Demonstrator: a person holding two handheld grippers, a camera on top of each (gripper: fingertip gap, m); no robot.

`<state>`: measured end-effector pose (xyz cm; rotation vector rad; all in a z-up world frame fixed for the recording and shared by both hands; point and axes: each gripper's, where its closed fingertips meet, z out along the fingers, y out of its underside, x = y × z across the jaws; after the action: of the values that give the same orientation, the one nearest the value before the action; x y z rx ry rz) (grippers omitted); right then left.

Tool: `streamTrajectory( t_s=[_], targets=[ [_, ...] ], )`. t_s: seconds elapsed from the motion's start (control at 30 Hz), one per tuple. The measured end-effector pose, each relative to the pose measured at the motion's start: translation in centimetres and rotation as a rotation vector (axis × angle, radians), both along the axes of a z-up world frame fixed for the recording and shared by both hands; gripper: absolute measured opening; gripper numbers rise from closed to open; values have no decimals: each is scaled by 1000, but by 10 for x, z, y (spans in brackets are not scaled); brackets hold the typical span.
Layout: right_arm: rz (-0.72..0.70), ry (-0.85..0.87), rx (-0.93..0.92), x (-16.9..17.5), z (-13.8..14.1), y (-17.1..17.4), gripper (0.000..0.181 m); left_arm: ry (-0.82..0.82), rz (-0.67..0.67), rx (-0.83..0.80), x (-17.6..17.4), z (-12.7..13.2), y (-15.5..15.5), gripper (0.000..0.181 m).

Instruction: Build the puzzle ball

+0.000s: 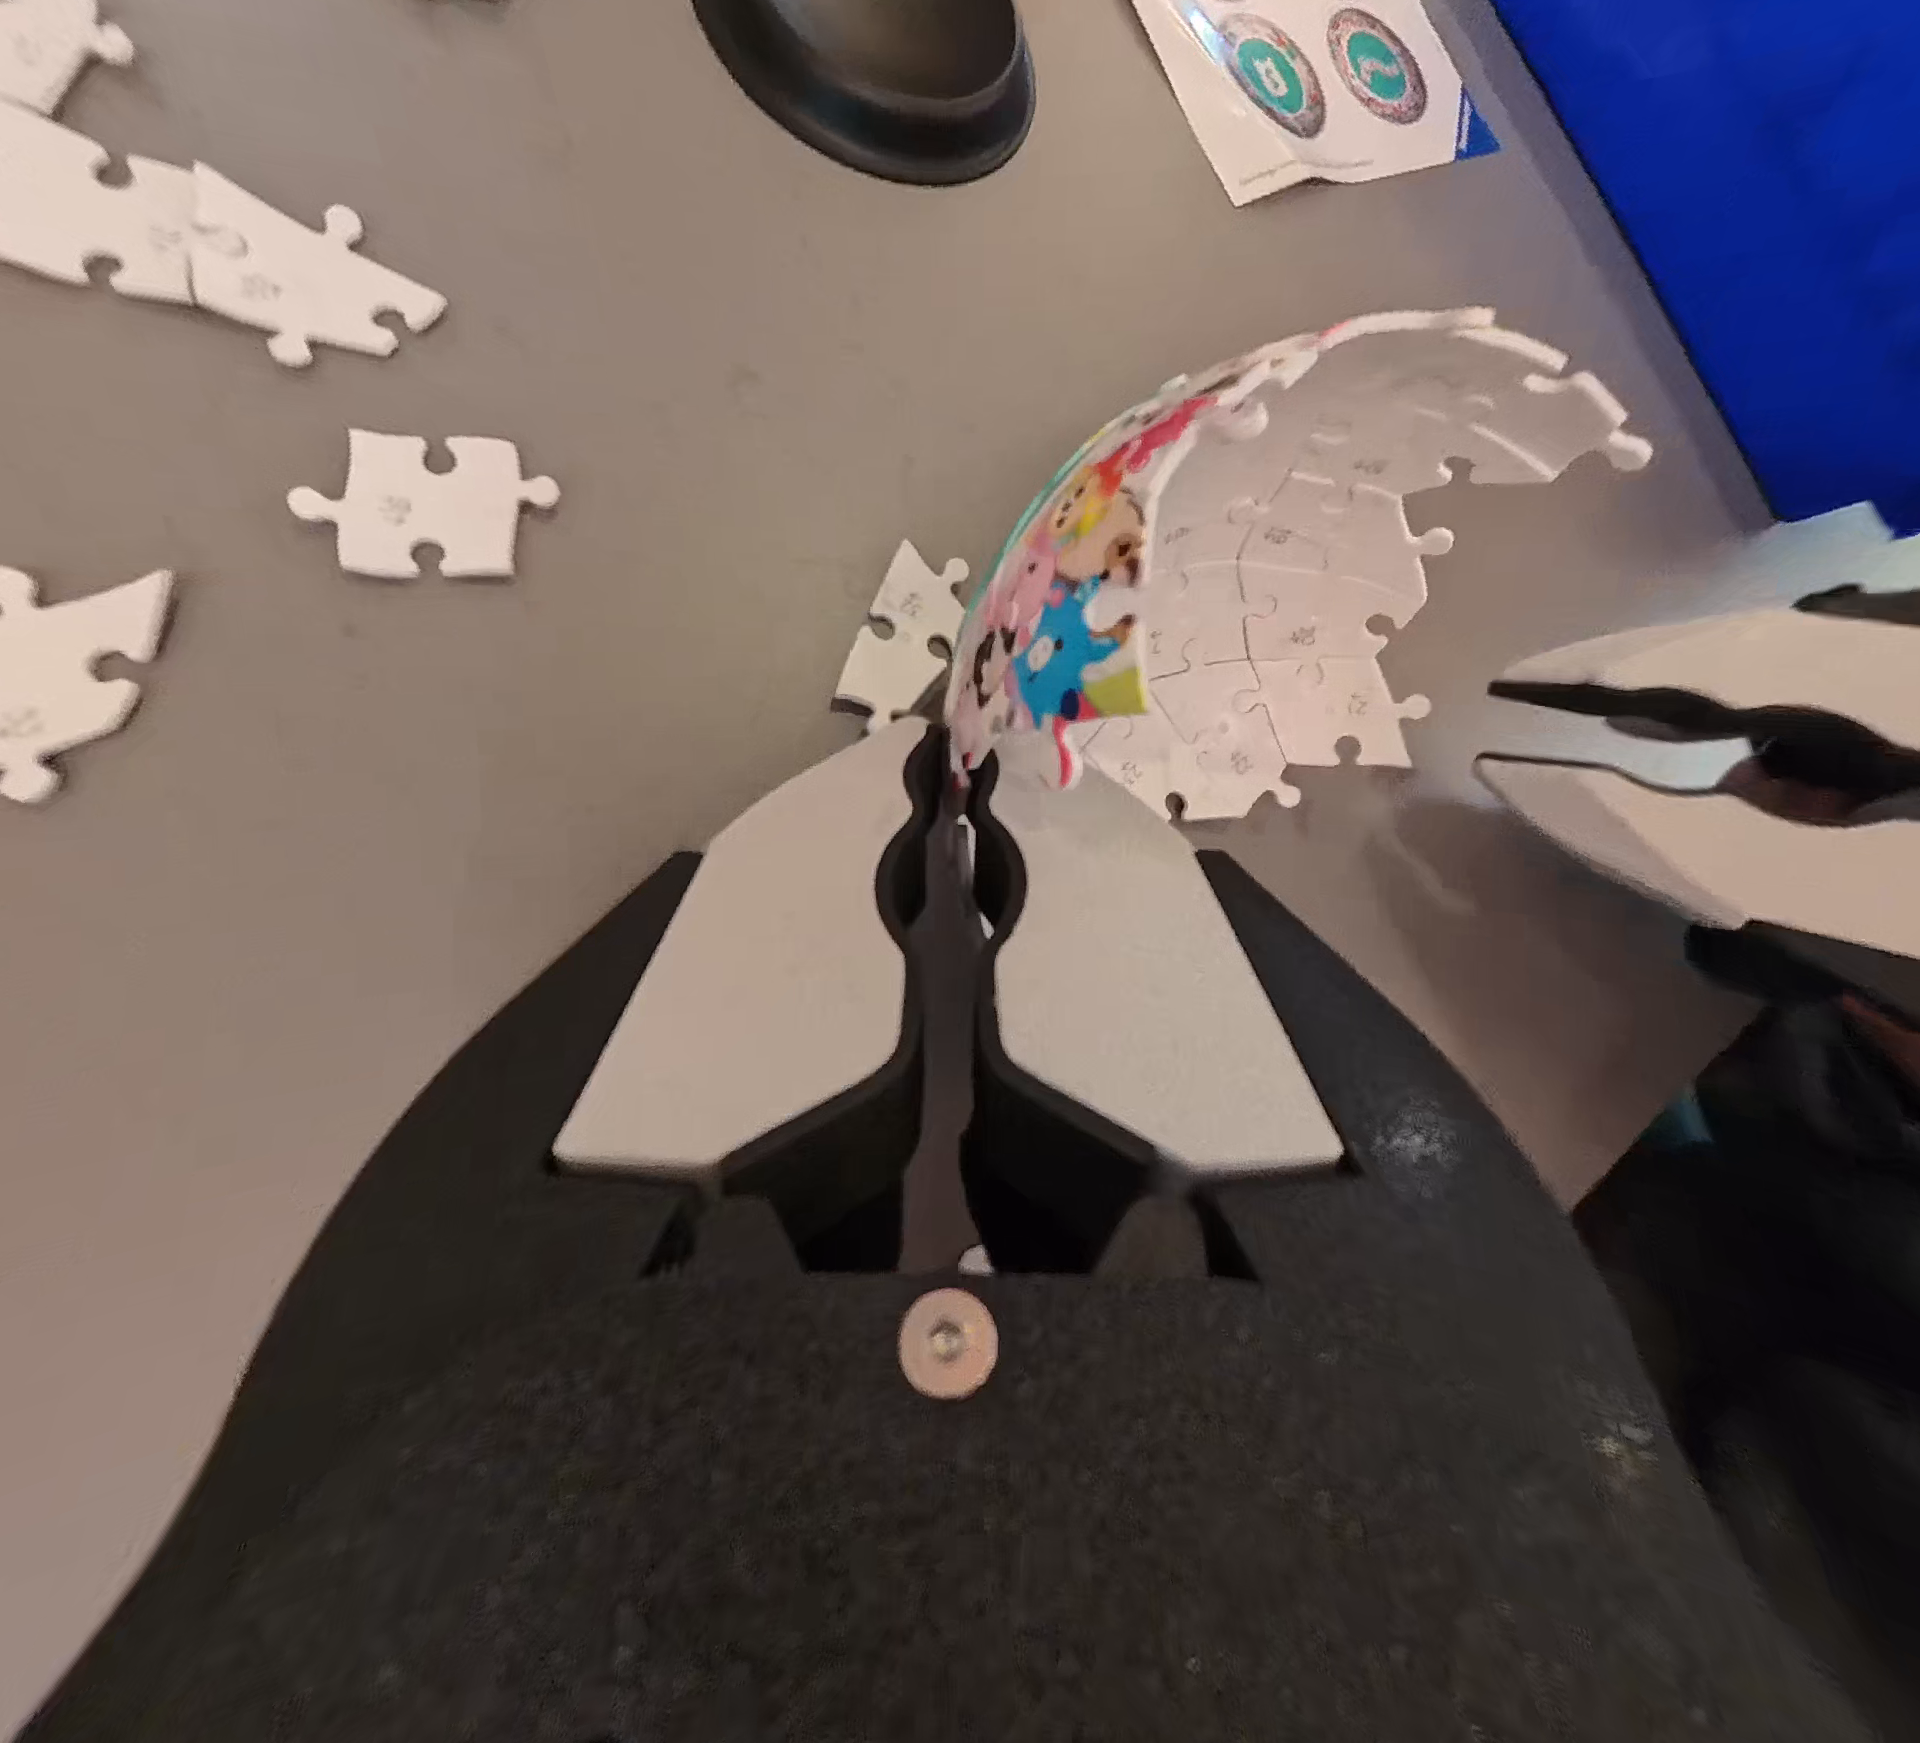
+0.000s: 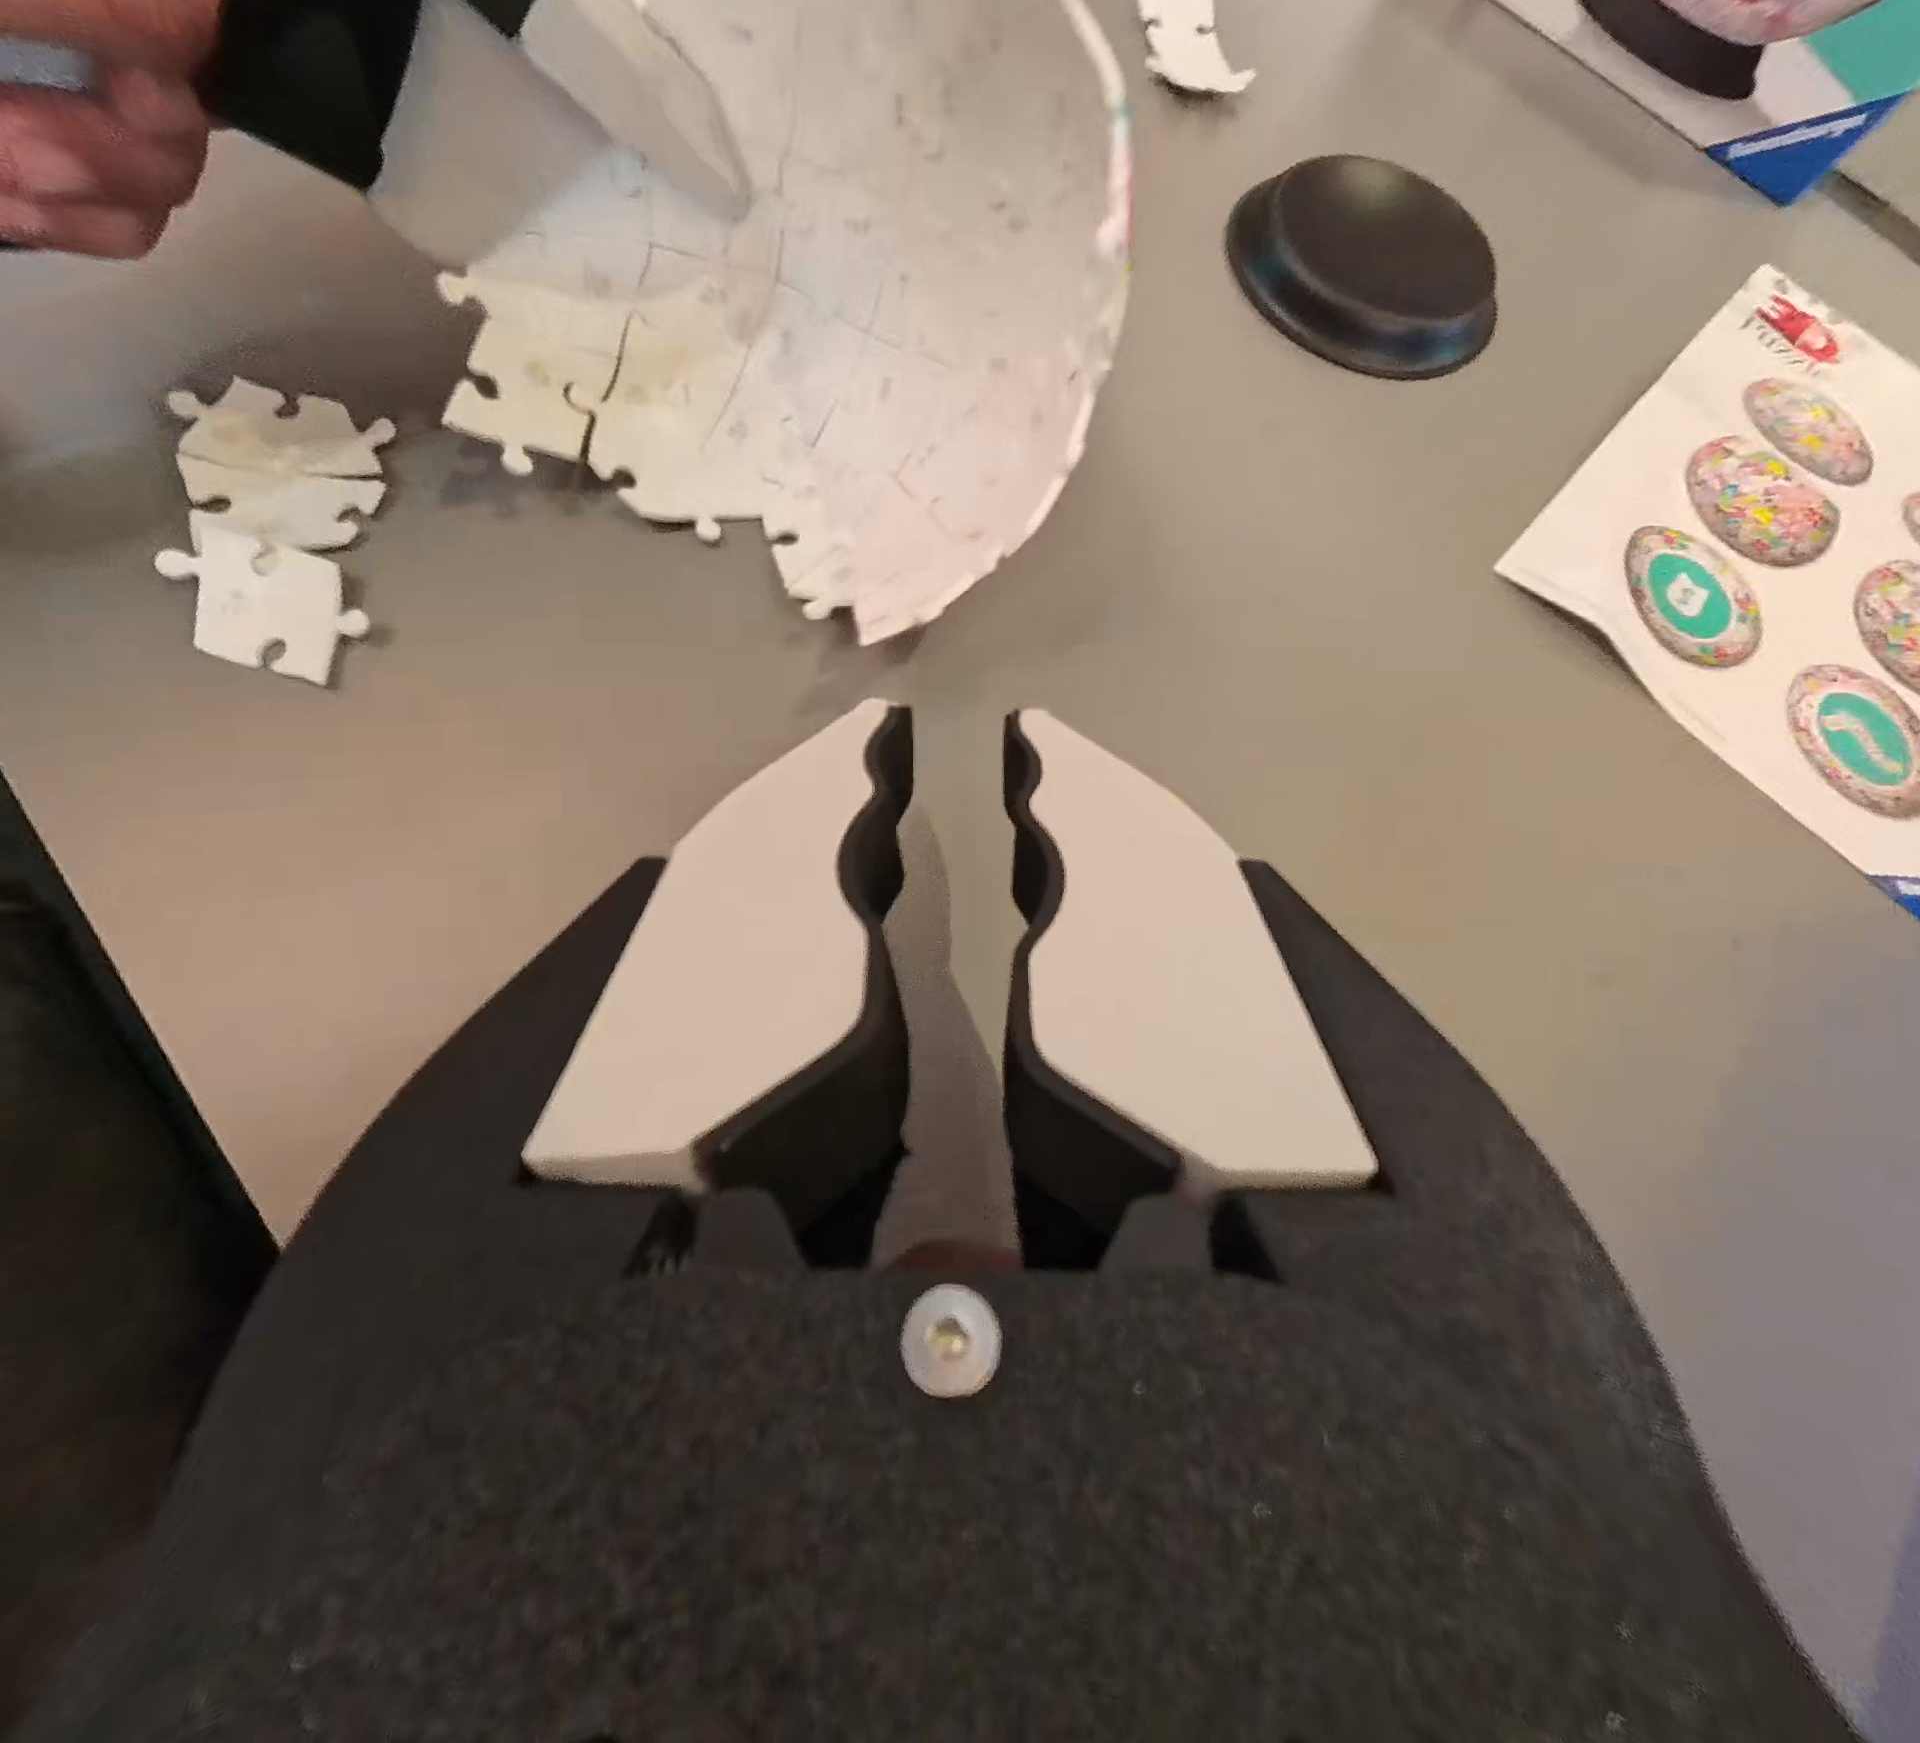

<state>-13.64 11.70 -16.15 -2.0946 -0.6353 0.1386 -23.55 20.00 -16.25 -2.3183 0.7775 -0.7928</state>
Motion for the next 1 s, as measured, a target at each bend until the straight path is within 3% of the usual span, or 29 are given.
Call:
streamTrajectory(
  t_s=[0.43,0.7,1.0],
  targets=[
    [14,-6,-33,-9,-8,-1,17,-120,-52,-146,-3,-5,0,5],
    [32,-16,-49,-12,-12,-3,18,-213,-72,-216,-4,1,0,19],
    [49,-23,-45,-17,-12,-4,18,-202,-90,-214,-6,0,-2,7]
  ],
)
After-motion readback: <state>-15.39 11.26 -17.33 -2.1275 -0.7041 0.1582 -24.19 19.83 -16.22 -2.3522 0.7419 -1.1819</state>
